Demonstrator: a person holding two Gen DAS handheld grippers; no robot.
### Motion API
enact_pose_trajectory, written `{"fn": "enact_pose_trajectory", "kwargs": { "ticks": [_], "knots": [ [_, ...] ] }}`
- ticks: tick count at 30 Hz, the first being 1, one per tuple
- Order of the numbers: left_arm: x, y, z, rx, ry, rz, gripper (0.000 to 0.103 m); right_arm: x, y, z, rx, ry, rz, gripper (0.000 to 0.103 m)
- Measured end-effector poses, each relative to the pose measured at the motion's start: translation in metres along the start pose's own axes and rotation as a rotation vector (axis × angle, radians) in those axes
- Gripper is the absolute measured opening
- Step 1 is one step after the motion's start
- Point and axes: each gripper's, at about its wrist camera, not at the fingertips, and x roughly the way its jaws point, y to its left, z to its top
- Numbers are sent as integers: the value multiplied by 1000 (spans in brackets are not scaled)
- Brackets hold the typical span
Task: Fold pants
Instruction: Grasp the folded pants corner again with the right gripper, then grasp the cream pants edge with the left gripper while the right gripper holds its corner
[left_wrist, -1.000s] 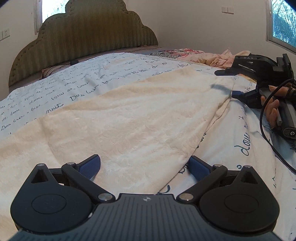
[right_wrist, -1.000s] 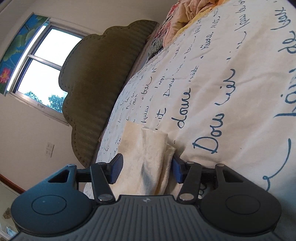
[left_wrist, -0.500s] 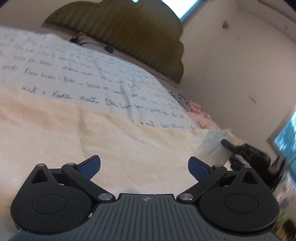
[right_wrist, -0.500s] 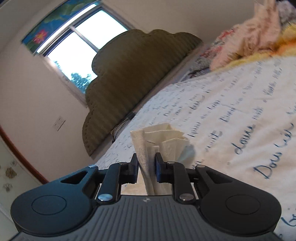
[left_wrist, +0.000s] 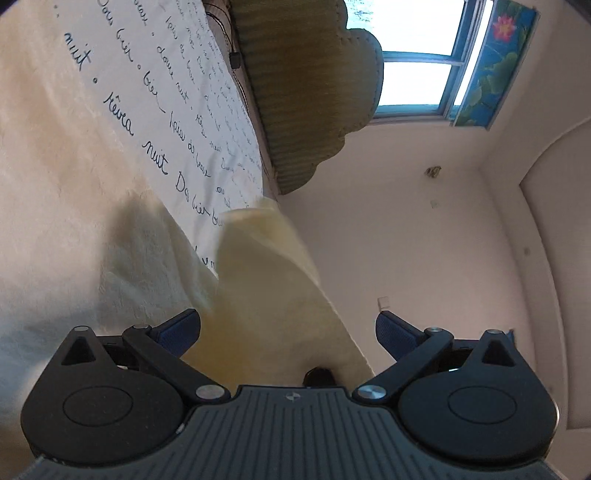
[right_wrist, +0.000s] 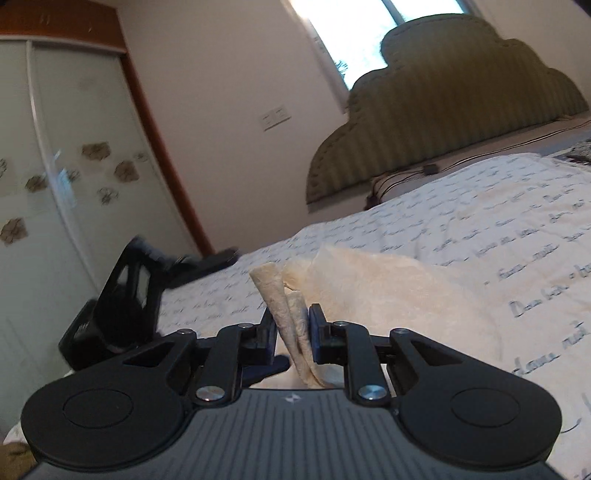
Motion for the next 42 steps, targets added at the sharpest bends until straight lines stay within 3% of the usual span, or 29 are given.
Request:
{"fn": "enact_pose_trajectory", "kwargs": {
  "ticks": [5, 7, 9, 11, 12, 20, 27, 32, 36, 38, 40, 42],
  "knots": [
    [7, -2, 3, 43, 9, 133, 96, 14, 31, -21, -124, 92, 46, 17],
    [5, 2, 5, 40, -4, 170, 76, 11, 42, -27, -197, 108, 27, 17],
    [4, 1, 8, 91, -12, 262, 40, 12, 52, -30, -268, 124, -4, 17],
    [2, -7, 8, 210, -11, 391, 21, 16, 63, -35, -314, 140, -12, 17],
    [1, -13, 8, 277, -10, 445, 19, 19, 67, -37, -330, 150, -8, 17],
    [-39, -46, 7, 635, -88, 663, 12, 47, 107, -54, -361, 175, 110, 17],
    [-60, -29, 14, 656, -90, 763, 12, 76, 127, -69, -375, 220, 150, 17],
    [-50, -38, -4, 861, -95, 824, 13, 82, 129, -70, -359, 272, 155, 24],
    [-54, -31, 0, 827, -96, 836, 18, 52, 114, -48, -336, 285, 227, 24],
    [-57, -30, 1, 809, -106, 822, 18, 31, 96, -35, -310, 240, 185, 24],
    [-56, -29, -1, 818, -112, 828, 19, 19, 70, -26, -277, 207, 68, 24],
    [-54, -32, -6, 846, -116, 845, 18, 20, 41, -25, -215, 254, -57, 24]
  ]
}}
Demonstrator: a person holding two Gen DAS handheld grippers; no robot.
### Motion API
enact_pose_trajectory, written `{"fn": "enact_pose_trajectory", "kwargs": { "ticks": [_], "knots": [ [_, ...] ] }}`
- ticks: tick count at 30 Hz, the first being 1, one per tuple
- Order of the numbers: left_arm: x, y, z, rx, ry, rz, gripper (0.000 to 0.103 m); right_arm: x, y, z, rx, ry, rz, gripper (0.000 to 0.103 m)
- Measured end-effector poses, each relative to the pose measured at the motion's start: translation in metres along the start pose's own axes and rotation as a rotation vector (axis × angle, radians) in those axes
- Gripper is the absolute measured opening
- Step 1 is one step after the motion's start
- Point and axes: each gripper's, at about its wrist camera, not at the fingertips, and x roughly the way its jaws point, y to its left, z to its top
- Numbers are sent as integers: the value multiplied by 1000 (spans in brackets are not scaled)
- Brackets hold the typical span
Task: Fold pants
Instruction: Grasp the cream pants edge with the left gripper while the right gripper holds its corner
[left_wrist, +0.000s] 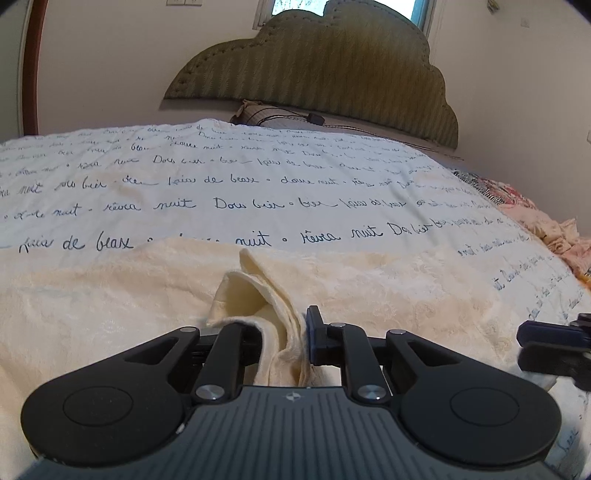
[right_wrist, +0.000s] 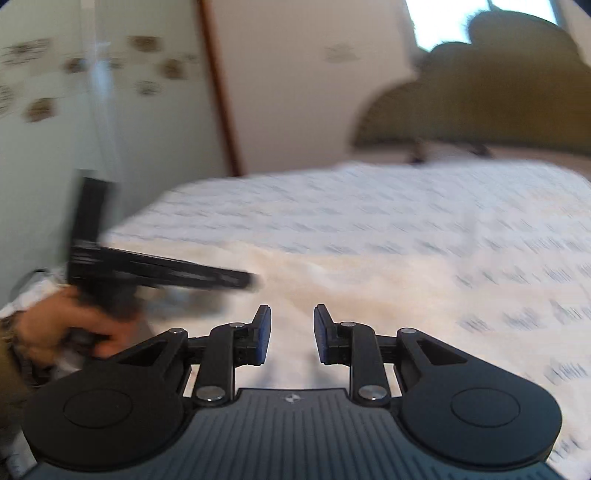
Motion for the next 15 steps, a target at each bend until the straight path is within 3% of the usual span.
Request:
{"fn": "enact_pose_trajectory", "kwargs": {
  "ticks": [3, 4, 7, 9, 13, 15],
  "knots": [
    [-3, -3, -1, 31, 10, 8, 21, 2, -20, -21, -28, 151, -66, 24],
    [-4, -2, -2, 32, 23, 15, 24, -4, -21, -28, -65, 161, -72, 24],
    [-9, 7, 1, -23, 48, 20, 27, -30, -30, -24, -14, 107, -63, 25],
    [-17, 9, 6, -60, 34, 41, 38, -37, -33, -10, -16, 40, -97, 25],
    [-30, -8, 15, 25, -10, 124, 41, -9, -39, 25, -61, -23, -130, 25],
    [-33, -19, 18, 87, -34, 181, 51, 19, -39, 38, -86, -20, -115, 25]
  ]
}}
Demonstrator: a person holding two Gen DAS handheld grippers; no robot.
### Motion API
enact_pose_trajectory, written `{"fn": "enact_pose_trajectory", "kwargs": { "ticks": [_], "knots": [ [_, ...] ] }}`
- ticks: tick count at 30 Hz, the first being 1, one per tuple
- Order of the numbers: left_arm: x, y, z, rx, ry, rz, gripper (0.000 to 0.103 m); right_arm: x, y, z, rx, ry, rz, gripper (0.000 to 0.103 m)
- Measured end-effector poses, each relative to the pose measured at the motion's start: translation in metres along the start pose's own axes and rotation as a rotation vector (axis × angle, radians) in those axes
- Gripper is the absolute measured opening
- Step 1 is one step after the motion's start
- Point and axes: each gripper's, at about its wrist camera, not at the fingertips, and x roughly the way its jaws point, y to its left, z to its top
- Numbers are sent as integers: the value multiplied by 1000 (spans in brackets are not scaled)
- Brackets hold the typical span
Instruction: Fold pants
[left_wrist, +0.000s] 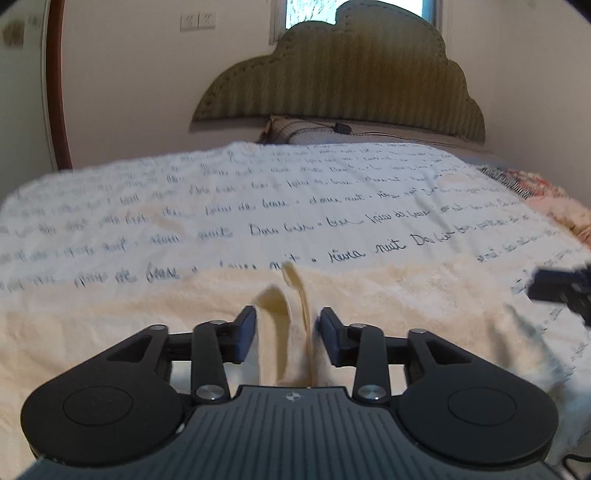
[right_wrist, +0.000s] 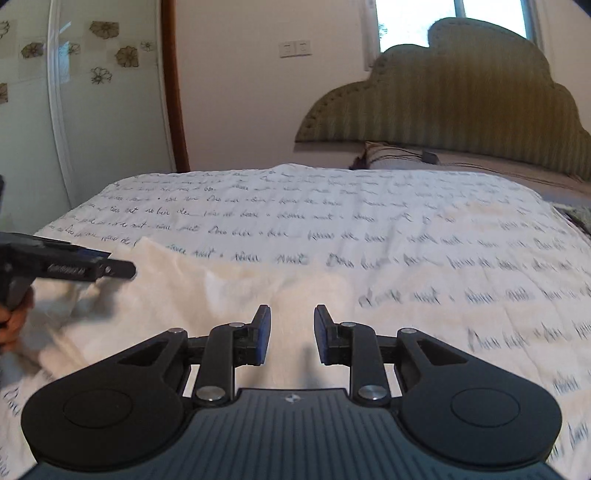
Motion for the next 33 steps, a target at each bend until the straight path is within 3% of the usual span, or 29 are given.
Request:
{"fn": "enact_pose_trajectory", "kwargs": {
  "ticks": [3, 5, 6, 9, 11, 14, 17, 20, 26, 31, 32, 33],
  "knots": [
    [-3, -3, -1, 68, -38, 99, 64, 45, 1, 8, -1, 70, 13, 25],
    [-1, 8, -3, 51, -26, 126, 66, 73, 7, -3, -46, 188, 4, 26],
    [0, 17, -4, 22, -16, 130, 66, 78, 12, -8, -71, 202, -21, 26],
    [-1, 47, -6, -95, 2, 116, 65, 54, 32, -11, -85, 117, -73, 27],
    [-4, 63, -4, -175, -1, 71, 65, 30, 55, -11, -91, 28, -19, 27],
    [-10, 77, 2, -297, 17, -97, 65, 2, 105, -22, -207, -57, 124, 27],
    [-15, 80, 5, -371, 32, -228, 65, -13, 154, -40, -412, -98, 175, 27],
    [-17, 76, 2, -396, 54, -272, 65, -11, 179, -49, -513, -84, 199, 27],
    [-10, 73, -6, -479, 110, -383, 66, 10, 194, -59, -618, -27, 77, 27],
    [2, 72, -6, -550, 158, -444, 77, 30, 198, -58, -613, -36, 30, 26],
    [4, 71, -6, -554, 169, -437, 77, 29, 199, -60, -614, -40, 40, 13],
    [6, 71, -6, -556, 181, -430, 77, 29, 199, -59, -607, -41, 52, 10]
  ]
}}
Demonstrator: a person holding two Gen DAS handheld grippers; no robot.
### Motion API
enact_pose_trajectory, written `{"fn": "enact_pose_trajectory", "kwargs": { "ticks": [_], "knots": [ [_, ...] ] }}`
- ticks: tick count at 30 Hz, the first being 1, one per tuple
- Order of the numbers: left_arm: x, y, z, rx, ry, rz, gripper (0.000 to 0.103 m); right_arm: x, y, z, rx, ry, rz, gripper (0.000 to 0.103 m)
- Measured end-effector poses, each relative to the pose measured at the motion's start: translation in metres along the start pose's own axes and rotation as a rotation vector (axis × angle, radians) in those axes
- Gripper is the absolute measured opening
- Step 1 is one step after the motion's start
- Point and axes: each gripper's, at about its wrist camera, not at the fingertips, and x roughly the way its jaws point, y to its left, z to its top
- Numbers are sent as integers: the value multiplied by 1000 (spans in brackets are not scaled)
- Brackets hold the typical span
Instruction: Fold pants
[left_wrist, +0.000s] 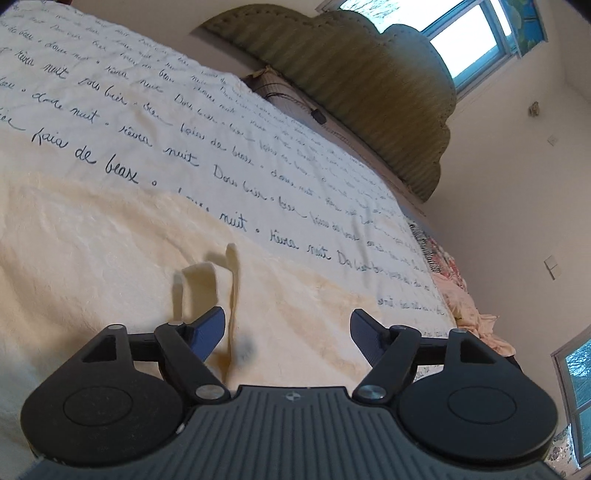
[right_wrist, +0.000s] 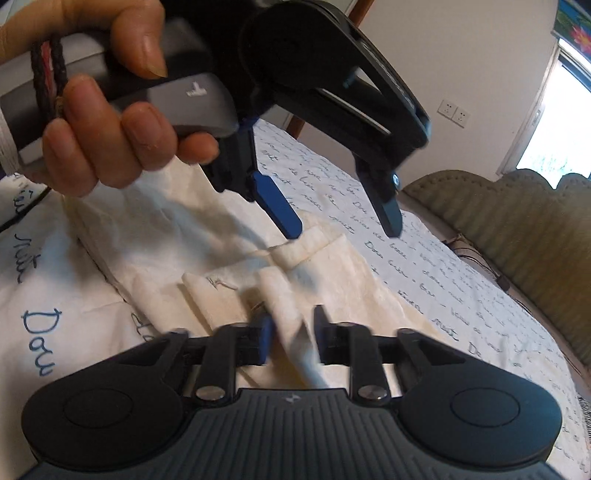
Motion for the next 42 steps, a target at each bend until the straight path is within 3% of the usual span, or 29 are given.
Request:
{"fn": "enact_pose_trajectory", "kwargs": {
  "ticks": [4, 7, 9, 15, 17, 23, 27, 32, 34, 36, 37, 42],
  "knots": [
    [3, 0, 3, -13, 32, -44, 79, -14, -23, 4, 129, -57, 24, 9],
    [16, 5, 6, -74, 76, -84, 81, -30, -51, 3, 271, -109, 80, 9],
    [25, 9, 7, -126, 86, -67, 81, -39, -67, 1, 356, -135, 112, 9],
    [41, 16, 11, -228, 144, -109, 81, -46, -93, -12, 553, -164, 136, 9],
    [35, 16, 11, -225, 141, -133, 81, -45, -95, -13, 551, -168, 85, 9],
    [13, 30, 4, -234, 122, -143, 86, -47, -97, -16, 560, -182, 70, 9],
    [25, 37, 2, -347, 157, -214, 88, -48, -99, -15, 553, -195, 83, 9],
    [47, 48, 1, -524, 146, -241, 93, -56, -91, -18, 505, -184, 117, 9],
    [51, 52, 0, -542, 123, -247, 80, -58, -89, -19, 495, -180, 126, 9],
    [51, 51, 1, -499, 106, -218, 21, -56, -83, -18, 471, -166, 131, 6],
    [49, 50, 3, -460, 100, -206, 10, -54, -82, -18, 464, -162, 138, 6],
    [22, 27, 14, -231, 16, -123, 6, -49, -66, -8, 412, -166, 181, 6]
  ]
}}
